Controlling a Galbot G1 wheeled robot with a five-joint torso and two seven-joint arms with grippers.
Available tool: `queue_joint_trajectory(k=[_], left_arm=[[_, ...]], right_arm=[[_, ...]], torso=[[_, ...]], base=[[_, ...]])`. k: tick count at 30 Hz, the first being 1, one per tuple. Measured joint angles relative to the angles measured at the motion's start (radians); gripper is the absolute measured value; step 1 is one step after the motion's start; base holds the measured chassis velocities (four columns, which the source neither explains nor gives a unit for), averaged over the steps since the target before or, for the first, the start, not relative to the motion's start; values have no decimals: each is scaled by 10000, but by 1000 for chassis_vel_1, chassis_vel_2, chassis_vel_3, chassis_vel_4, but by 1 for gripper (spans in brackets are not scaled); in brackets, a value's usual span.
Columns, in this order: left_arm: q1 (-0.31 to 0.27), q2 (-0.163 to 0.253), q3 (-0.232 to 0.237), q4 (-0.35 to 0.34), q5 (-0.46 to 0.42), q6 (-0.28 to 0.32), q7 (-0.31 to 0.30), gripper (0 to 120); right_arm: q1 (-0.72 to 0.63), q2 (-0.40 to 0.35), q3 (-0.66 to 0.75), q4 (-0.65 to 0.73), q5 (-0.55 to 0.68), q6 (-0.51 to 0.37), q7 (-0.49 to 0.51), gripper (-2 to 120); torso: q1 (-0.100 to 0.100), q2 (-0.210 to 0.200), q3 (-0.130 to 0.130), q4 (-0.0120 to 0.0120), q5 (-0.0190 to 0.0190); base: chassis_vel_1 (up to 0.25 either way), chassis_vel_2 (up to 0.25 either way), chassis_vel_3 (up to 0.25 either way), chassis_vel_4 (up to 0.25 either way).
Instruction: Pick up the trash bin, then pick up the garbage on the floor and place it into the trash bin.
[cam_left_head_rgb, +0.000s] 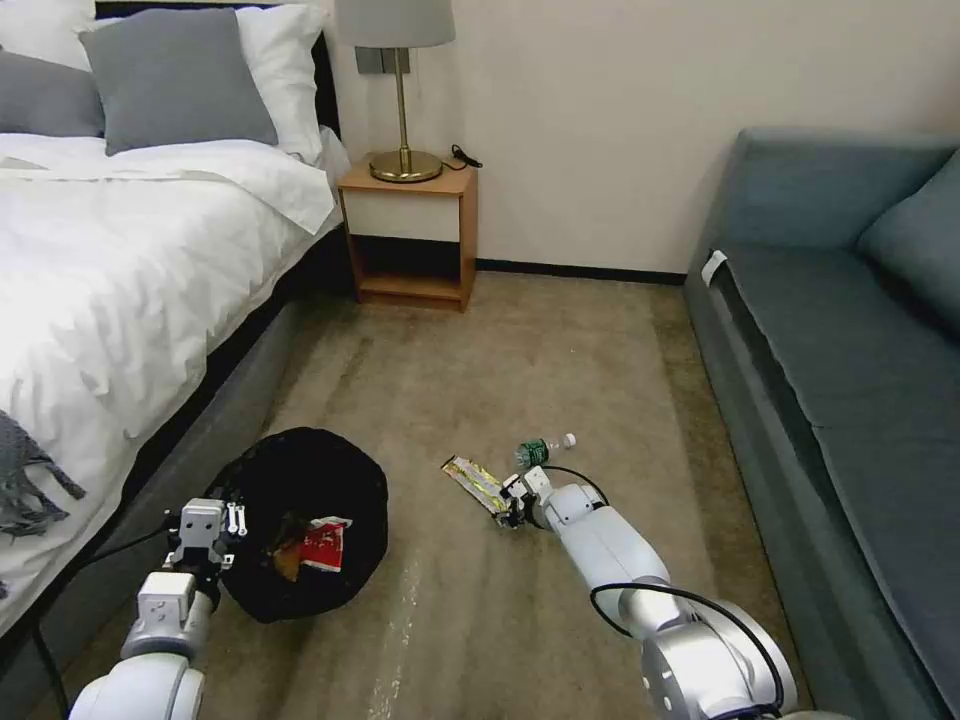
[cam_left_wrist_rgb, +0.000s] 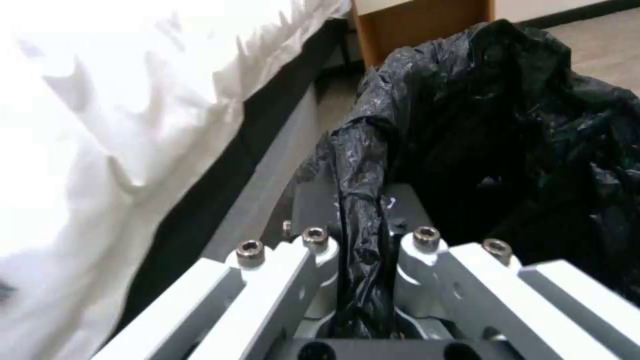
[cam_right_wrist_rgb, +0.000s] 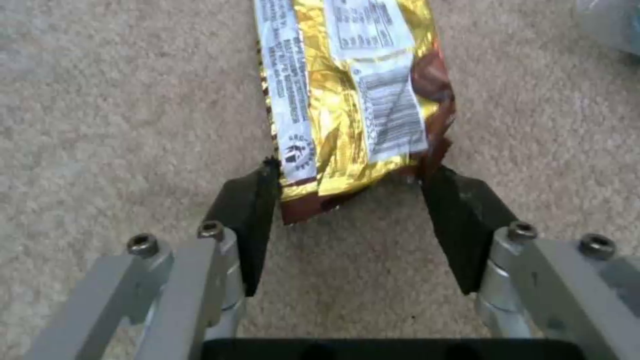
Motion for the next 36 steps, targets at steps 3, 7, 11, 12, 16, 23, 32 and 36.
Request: queue_joint_trajectory(k=[3,7,11,12,16,23,32,36], left_arm=[[52,158,-294,78,-116,-56,16,5],[152,369,-720,231,-257,-152,43,5],[149,454,-945,289,-359,-166,52,5],[136,487,-1016,305,-403,-166,53,5],[97,534,-1176,321,-507,-167,57,5],[87,508,-1256,320,-554,-167,68,5],[62,537,-1495,320,-657,-165,69,5],[-4,554,-1521,347,-691,-141,69,5]], right_arm=[[-24,-13,64,-15,-30,33,-7,48],[-55,-65,117,-14,-32,69,-12,42],[-64,-102,145,-13,-32,84,-29,38],[-67,-116,157,-13,-31,90,-38,36],[-82,-200,192,-10,-32,108,-41,25],[-199,-269,175,98,-47,112,-53,10],[-348,-471,151,297,-56,61,-84,0],[-473,-537,146,520,54,-9,-98,0]], torso=[[-1,1,0,1,1],[-1,0,-1,5,5],[0,0,0,6,5],[-1,1,0,6,7],[0,0,0,1,1],[-1,1,1,5,4],[-1,1,0,2,3],[-1,0,1,1,2]], base=[[0,0,0,0],[0,0,0,0],[0,0,0,0],[0,0,0,0],[0,0,0,0],[0,0,0,0],[0,0,0,0],[0,0,0,0]])
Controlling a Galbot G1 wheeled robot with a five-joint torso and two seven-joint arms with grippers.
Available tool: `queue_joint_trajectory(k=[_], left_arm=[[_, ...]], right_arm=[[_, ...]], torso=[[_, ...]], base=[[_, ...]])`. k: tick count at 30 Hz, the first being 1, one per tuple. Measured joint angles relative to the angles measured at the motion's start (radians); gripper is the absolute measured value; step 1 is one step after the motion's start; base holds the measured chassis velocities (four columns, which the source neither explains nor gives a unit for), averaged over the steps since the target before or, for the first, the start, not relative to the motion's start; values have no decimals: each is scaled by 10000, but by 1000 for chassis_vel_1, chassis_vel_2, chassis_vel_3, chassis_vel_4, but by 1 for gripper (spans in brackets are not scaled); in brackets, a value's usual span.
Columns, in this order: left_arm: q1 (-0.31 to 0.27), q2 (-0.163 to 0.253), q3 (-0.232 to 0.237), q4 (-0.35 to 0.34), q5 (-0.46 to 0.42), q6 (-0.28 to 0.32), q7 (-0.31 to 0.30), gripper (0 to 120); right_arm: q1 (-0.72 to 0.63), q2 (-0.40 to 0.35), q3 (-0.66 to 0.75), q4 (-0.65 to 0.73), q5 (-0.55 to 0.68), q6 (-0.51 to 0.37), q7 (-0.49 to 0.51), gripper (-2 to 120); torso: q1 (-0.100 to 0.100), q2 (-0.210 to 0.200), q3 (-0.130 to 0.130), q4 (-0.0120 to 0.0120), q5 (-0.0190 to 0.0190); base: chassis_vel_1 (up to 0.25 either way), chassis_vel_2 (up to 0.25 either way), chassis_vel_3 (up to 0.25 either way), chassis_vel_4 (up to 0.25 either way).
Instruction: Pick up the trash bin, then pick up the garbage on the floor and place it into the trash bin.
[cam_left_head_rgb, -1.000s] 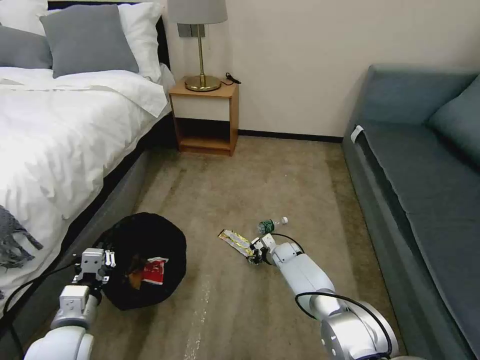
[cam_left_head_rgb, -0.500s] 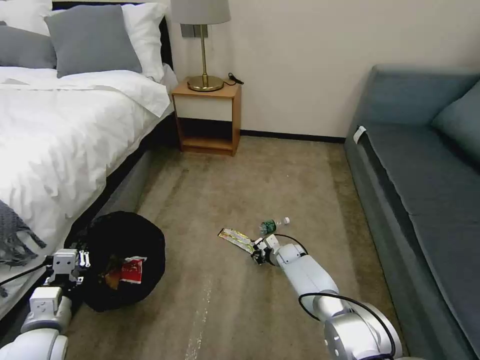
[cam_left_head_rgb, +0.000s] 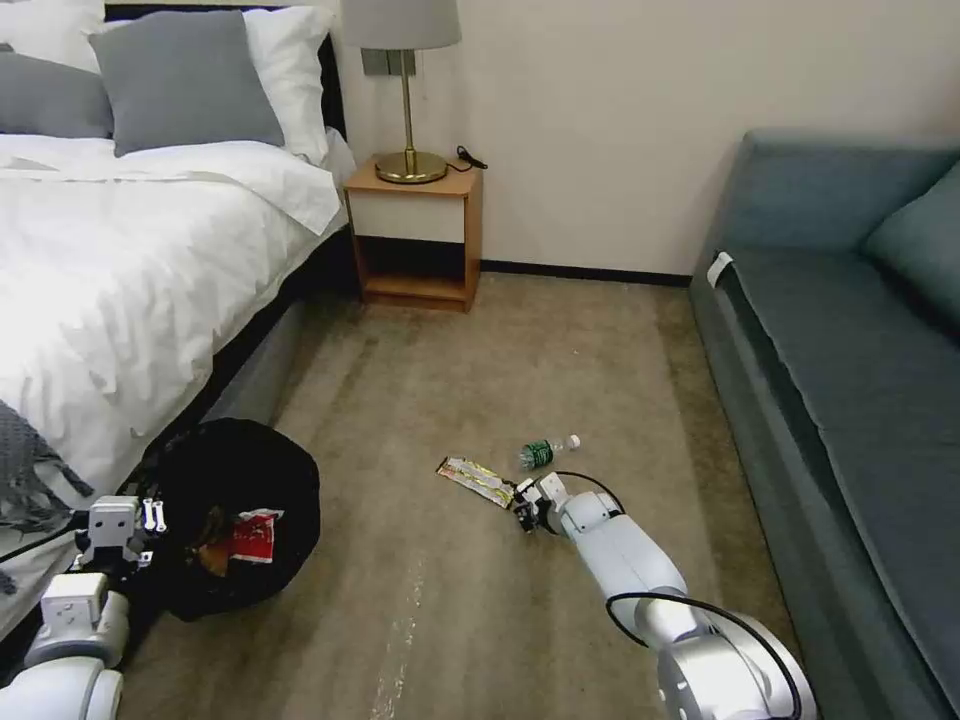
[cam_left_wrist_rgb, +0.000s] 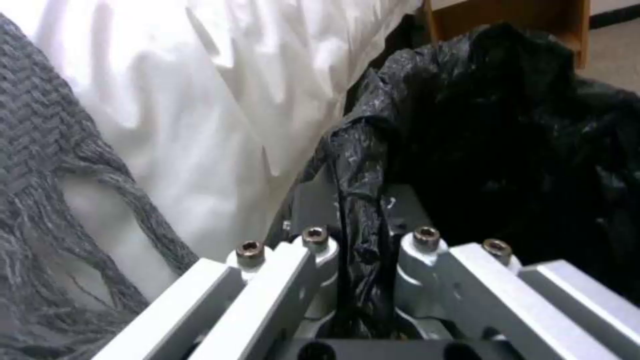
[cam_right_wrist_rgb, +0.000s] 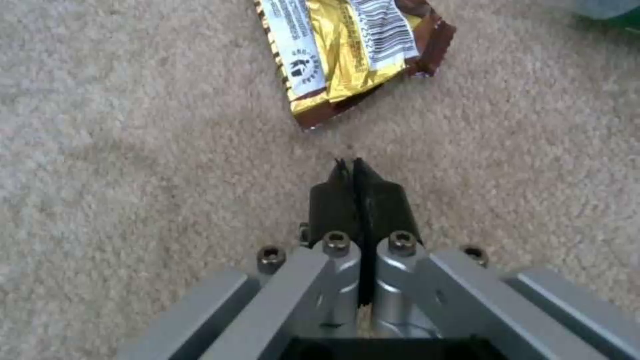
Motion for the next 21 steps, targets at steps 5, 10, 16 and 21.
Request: queue_joint_trajectory(k=[5,10,16,21], left_arm=[[-71,12,6,3,-42,49,-6,5],[-121,102,27,-4,-115,86,-11,5],[-231,159,156,-9,-152,94,-51,5],[-285,189,225,-6,-178,100,-78,5]], right_arm=[[-302,-181,-132,651,348,-281,24,0],[-721,-540,-454,1699,917,-542,50,0],[-1115,-865,-686,3023,1714,-578,173,0],[-1221,-932,-658,3444,2192,-447,359,1]], torso=[[1,-2,2,-13,-6],[1,-4,4,-13,-7],[1,-3,2,-4,-3],[1,-4,2,-3,-2]], base=[[0,0,0,0],[0,0,0,0],[0,0,0,0],[0,0,0,0]])
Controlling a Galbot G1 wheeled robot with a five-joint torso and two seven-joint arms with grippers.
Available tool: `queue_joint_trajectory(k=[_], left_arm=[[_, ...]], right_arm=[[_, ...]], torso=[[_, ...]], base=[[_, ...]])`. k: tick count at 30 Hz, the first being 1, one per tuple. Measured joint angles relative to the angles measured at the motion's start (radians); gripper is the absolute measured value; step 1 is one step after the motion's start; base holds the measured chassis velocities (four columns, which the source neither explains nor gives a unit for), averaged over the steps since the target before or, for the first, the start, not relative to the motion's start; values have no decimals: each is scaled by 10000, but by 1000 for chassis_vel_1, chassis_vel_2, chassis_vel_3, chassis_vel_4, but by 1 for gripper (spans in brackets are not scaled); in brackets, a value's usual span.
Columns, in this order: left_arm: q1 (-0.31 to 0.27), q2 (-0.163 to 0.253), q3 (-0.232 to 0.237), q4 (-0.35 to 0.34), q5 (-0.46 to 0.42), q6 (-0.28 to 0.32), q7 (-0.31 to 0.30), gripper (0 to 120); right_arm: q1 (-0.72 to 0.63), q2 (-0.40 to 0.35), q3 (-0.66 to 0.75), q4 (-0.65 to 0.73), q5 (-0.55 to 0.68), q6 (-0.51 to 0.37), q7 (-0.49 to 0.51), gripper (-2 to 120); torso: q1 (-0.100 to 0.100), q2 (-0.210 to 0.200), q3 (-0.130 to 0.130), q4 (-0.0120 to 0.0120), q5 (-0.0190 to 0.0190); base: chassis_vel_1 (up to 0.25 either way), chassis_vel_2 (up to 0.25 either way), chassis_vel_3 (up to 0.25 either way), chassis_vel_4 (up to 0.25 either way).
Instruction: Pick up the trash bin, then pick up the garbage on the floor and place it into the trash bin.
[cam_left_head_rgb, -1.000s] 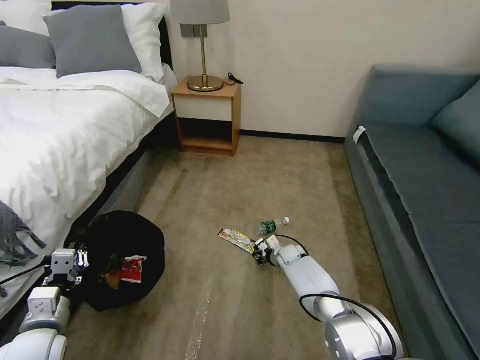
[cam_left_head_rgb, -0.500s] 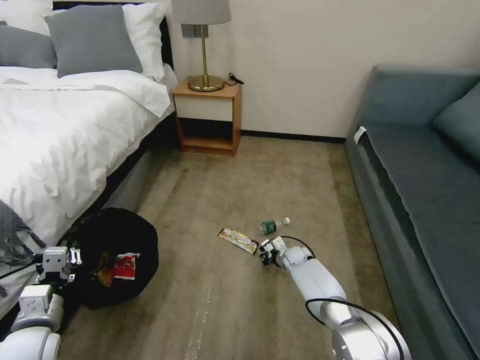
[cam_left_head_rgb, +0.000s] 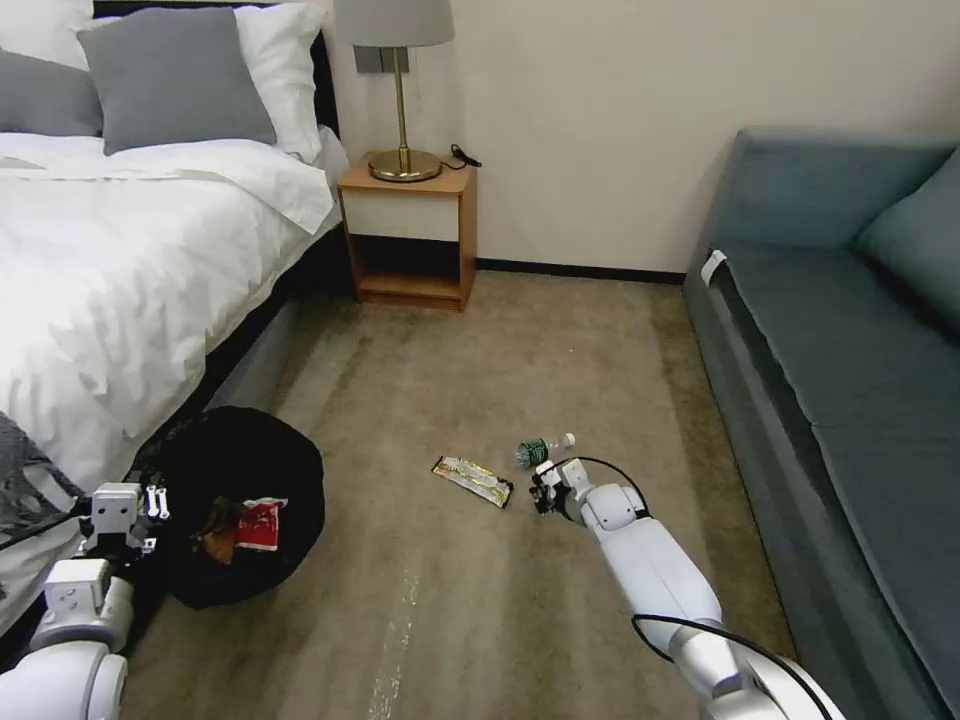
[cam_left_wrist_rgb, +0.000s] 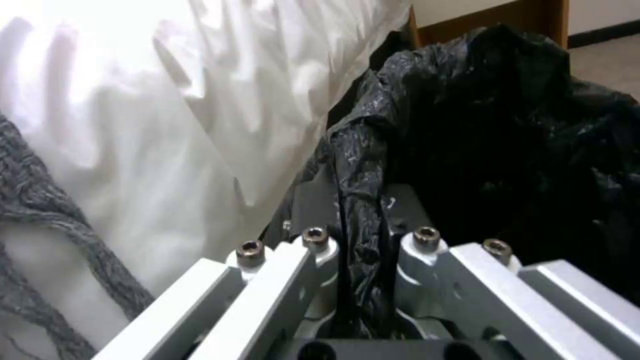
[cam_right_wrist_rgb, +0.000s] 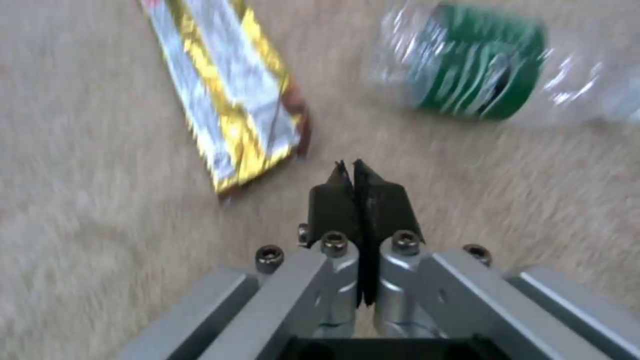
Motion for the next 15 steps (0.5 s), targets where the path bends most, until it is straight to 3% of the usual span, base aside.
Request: queue_joint_trajectory(k=[2,4,8,15], left_arm=[[-3,2,2,0,-2,0,-1,5],[-33,37,9,12,-37,1,-29,5],[-48,76,8,36,-68,2,-45,5],[-121,190,3,151,-121,-4,-91,5]], right_arm=[[-3,-1,4,10,10,7,6,1],[-67,-21,123,229,220,267,161,13],[-110,-26,249,354,465,552,236,22],[-367,-27,632,1073,1328,1138,572,51]], torso=[[0,1,0,0,0],[0,0,0,0,1],[0,0,0,0,2],[0,1,-1,1,0]], base=[[0,0,0,0],[0,0,0,0],[0,0,0,0],[0,0,0,0]])
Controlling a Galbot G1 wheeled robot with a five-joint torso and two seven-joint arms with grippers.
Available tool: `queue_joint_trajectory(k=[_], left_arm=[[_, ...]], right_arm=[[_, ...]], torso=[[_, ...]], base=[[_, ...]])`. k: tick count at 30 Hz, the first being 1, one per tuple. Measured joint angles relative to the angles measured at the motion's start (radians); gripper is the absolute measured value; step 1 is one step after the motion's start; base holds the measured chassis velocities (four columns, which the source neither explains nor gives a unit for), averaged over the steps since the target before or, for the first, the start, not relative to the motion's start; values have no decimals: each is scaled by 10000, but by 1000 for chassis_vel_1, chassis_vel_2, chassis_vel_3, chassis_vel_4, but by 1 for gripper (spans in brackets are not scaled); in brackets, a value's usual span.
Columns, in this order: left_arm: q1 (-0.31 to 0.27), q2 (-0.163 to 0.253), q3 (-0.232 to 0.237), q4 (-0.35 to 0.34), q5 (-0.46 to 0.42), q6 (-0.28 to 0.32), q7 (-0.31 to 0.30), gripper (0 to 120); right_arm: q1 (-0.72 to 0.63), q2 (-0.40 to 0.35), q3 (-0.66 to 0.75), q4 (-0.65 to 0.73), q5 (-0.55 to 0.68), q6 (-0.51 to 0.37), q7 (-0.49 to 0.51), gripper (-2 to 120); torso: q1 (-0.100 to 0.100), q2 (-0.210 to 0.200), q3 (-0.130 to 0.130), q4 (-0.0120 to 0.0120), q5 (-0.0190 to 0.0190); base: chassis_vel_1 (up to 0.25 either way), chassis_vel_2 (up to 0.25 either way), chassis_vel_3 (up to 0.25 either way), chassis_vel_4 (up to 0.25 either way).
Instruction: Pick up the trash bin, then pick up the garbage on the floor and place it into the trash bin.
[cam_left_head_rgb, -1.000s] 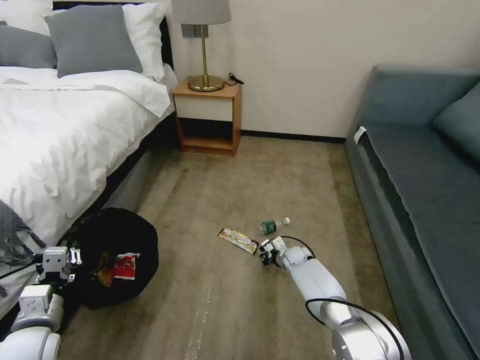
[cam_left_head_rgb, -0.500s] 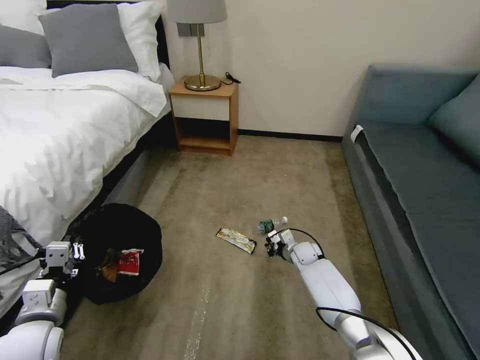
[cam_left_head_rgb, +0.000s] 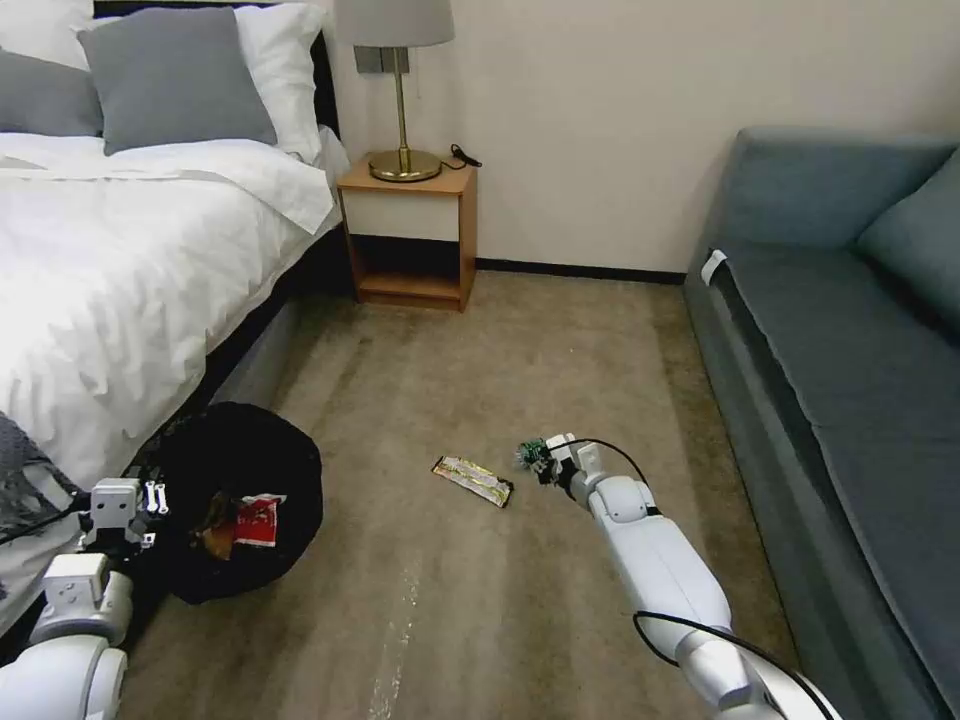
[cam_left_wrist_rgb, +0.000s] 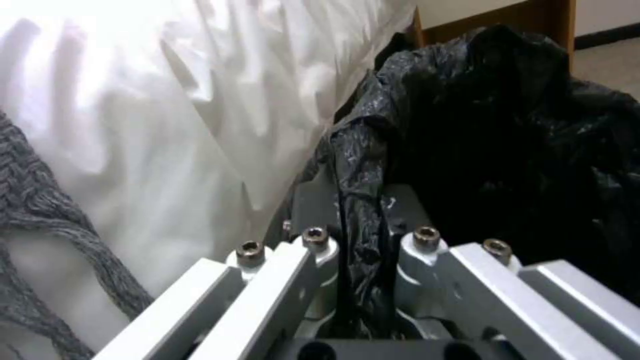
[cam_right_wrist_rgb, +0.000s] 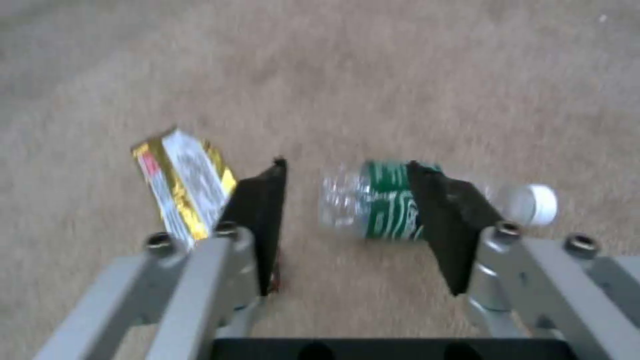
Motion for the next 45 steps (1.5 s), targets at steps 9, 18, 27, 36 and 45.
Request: queue_joint_trajectory(k=[9,18,27,36,45], left_arm=[[-154,76,163,142,4,-2,-37,5],[-185,80,292,164,42,-3,-47,5],[-118,105,293,157,50,-5,-21,5],[-193,87,386,184,89,-12,7,5],[-184,57,404,217,107,-42,21,5]], right_arm=[[-203,103,319,305,879,772,660,82],[-273,151,580,213,1474,974,846,100],[-122,210,728,-24,1560,974,893,100],[0,127,795,-190,1620,970,912,100],[44,70,829,-261,1708,970,891,100]], torso=[[0,1,0,0,0],[0,1,0,0,0],[0,0,0,0,0],[0,0,0,-1,0],[0,1,0,0,0]], base=[[0,0,0,0],[0,0,0,0],[0,0,0,0],[0,0,0,0],[0,0,0,0]])
